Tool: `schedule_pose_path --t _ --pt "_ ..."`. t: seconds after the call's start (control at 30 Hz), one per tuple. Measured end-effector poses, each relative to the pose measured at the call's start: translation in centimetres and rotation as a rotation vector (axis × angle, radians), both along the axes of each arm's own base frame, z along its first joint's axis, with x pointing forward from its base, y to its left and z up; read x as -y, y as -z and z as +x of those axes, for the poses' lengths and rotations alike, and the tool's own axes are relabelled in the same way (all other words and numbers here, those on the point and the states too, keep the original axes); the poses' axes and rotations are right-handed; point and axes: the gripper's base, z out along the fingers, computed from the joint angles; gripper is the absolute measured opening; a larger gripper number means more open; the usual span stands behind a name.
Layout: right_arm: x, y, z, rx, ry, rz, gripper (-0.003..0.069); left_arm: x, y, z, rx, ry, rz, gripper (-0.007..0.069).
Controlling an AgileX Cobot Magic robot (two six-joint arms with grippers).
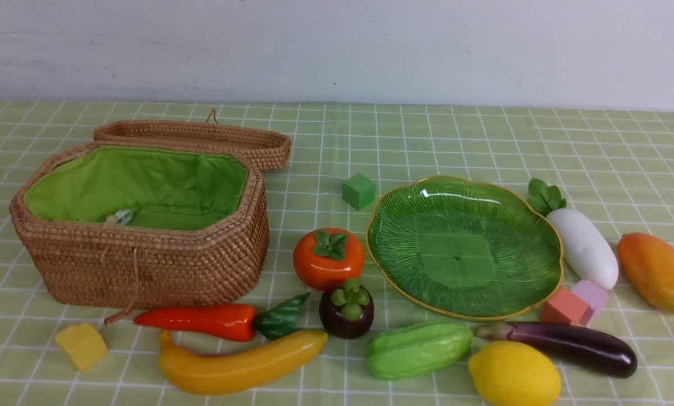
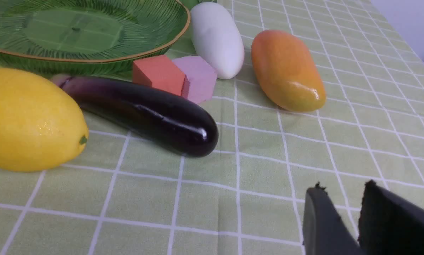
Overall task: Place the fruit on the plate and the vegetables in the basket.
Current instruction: Use the left arm to grab a banana and put it into the right plate
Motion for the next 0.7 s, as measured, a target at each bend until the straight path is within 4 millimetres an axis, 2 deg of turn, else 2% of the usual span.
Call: schedule_pose_path --t 0.7 --pt "0.0 0.0 0.0 0.0 0.0 0.0 0.0214 0.0 0.0 0.0 0.0 0.0 0.001 0.0239"
